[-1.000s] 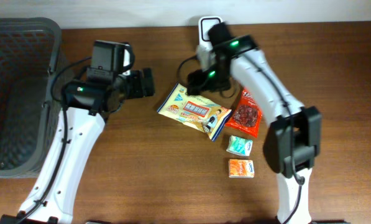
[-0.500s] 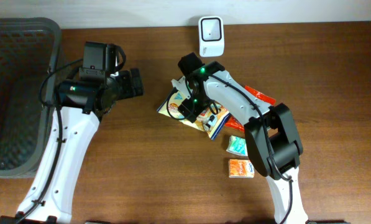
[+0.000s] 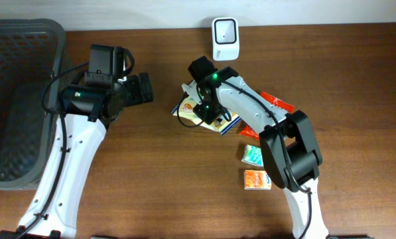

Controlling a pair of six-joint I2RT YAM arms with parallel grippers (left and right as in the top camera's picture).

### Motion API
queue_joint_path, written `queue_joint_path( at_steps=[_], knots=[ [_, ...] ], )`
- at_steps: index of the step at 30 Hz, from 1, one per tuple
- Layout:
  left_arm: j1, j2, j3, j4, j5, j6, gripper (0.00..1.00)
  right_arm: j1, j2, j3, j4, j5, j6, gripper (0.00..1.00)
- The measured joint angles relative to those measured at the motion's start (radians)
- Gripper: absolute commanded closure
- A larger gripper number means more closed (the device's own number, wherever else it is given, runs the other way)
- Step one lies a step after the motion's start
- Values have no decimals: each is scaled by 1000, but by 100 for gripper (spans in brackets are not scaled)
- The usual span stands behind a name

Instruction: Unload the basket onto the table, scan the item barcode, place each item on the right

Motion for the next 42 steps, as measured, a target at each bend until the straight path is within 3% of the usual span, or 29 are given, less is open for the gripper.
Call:
queue_joint_path(
  at_steps=[8,13,14,15,16,18,22,29,30,31,33,35,37,38,42],
  knots=[
    [0,0,0,-10,0,0,1,-58,42,355,-126,5,203,96],
    [0,2,0,-11,0,0,1,-76,39,370,-189,11,226,96],
    [0,2,0,-11,0,0,1,-73,39,343,-179,11,228,73],
    [0,2,0,-11,0,0,1,-71,39,304,-165,11,229,39],
    [0,2,0,-11,0,0,1,-69,39,252,-151,7,232,19],
    [0,2,0,-10,0,0,1,-69,43,176,-147,4,247,2],
    [0,3,0,-10,0,0,1,-74,44,177,-145,2,329,2],
    [0,3,0,-11,0,0,1,-92,43,92,-68,0,340,1],
    [0,3,0,-11,0,0,1,-93,43,61,-48,0,339,2],
    [0,3,0,-11,0,0,1,-93,43,42,-34,3,343,12],
    [0,3,0,-11,0,0,1,-93,35,23,-6,3,357,47],
    [0,3,0,-11,0,0,1,-95,31,23,8,3,362,73],
    [0,3,0,-11,0,0,1,-97,25,23,14,0,364,91],
    [0,3,0,-11,0,0,1,-97,21,23,15,-1,365,96],
    [0,3,0,-11,0,0,1,-97,20,66,-25,-8,366,96]
  ],
)
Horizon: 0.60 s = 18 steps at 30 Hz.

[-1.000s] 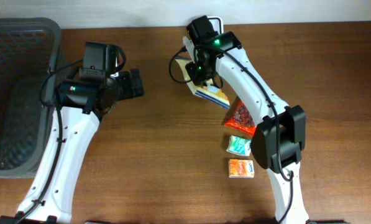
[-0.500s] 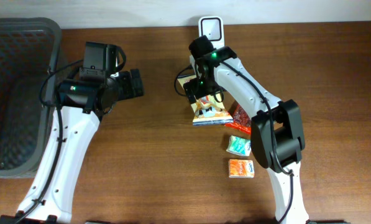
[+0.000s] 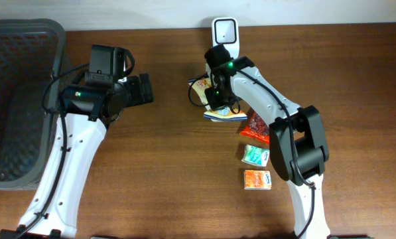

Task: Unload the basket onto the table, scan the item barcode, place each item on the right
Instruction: 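Hold the wet-wipe pack up in front of the scanner with the right gripper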

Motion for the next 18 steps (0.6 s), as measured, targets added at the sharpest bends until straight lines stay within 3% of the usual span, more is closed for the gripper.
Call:
queue_joint_path(
  at_steps=[5,10,18],
  knots=[
    [0,0,0,0,0,0,1,0,24,188,-65,-2,9,96],
    [0,0,0,0,0,0,1,0,23,446,50,179,46,96],
    [0,2,0,-1,0,0,1,-10,24,343,486,443,-38,96]
  ],
)
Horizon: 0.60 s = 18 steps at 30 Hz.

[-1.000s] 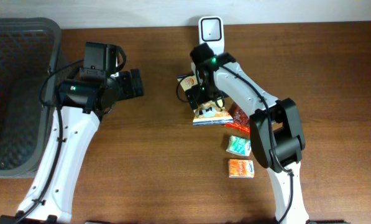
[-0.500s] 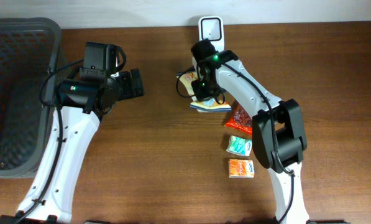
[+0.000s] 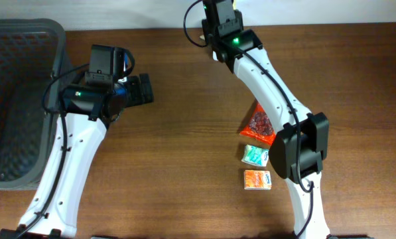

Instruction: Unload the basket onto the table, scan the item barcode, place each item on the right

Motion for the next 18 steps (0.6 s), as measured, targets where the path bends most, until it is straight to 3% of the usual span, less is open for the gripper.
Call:
queue_joint_path(
  at_steps=[7,15,18],
  knots=[
    [0,2,0,0,0,0,1,-58,1,-221,383,22,-15,96],
    [0,2,0,1,0,0,1,-76,1,-227,422,39,-16,96],
    [0,2,0,1,0,0,1,-76,0,-227,399,148,-16,96]
  ],
)
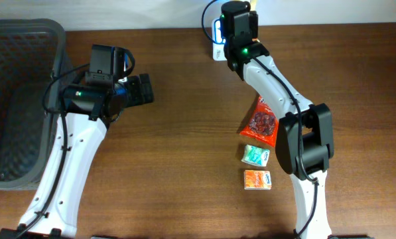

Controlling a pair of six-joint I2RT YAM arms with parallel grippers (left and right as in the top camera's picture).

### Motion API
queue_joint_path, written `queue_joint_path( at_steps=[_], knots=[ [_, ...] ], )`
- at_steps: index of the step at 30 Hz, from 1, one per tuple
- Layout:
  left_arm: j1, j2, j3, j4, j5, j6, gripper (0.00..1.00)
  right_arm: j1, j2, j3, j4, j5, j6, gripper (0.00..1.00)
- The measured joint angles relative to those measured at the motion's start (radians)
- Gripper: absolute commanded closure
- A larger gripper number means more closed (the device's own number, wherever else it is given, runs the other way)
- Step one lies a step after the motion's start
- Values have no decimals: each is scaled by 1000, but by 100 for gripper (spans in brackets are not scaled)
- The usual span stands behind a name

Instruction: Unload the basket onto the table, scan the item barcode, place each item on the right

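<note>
My right gripper point(241, 12) is at the table's far edge, directly over the white barcode scanner point(215, 44), whose left side glows blue. The wrist body hides its fingers. A yellow sliver of the packet point(255, 6) sticks out beside the wrist at the top edge, so the gripper appears shut on it; the rest of the packet is hidden. My left gripper point(146, 89) hovers left of centre, open and holding nothing, pointing right.
A dark mesh basket point(12, 99) fills the left edge. Right of centre, beside the right arm, lie a red packet point(263, 123), a teal packet point(255, 155) and an orange packet point(257, 180).
My right wrist has shifted a little to the right and sits over the scanner, whose left side now shows with a blue glow. The left arm has not moved.
My right gripper was down on a yellow and blue packet at mid-table. It then held the packet just in front of the scanner. After that it was up at the far edge covering the scanner, and now sits slightly right over it. The left arm stayed still.
</note>
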Motion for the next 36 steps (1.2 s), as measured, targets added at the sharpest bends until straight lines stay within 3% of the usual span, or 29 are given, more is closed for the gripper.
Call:
queue_joint_path(
  at_steps=[4,7,14,23,28,31,36],
  knots=[
    [0,0,0,-1,0,0,1,-22,-38,-5,-170,124,29,96],
    [0,0,0,-5,0,0,1,-102,-123,-8,-382,112,153,96],
    [0,0,0,-18,0,0,1,-536,-237,-4,-843,-23,389,96],
    [0,0,0,-8,0,-27,1,-998,-144,-5,-966,-170,439,95],
    [0,0,0,10,0,-54,1,-1062,-117,-8,-966,-282,442,55],
    [0,0,0,12,0,-72,1,-1051,-117,-8,-966,-315,436,12],
    [-1,0,0,13,25,-79,1,-1025,-117,-8,-961,-509,312,7]
  ],
)
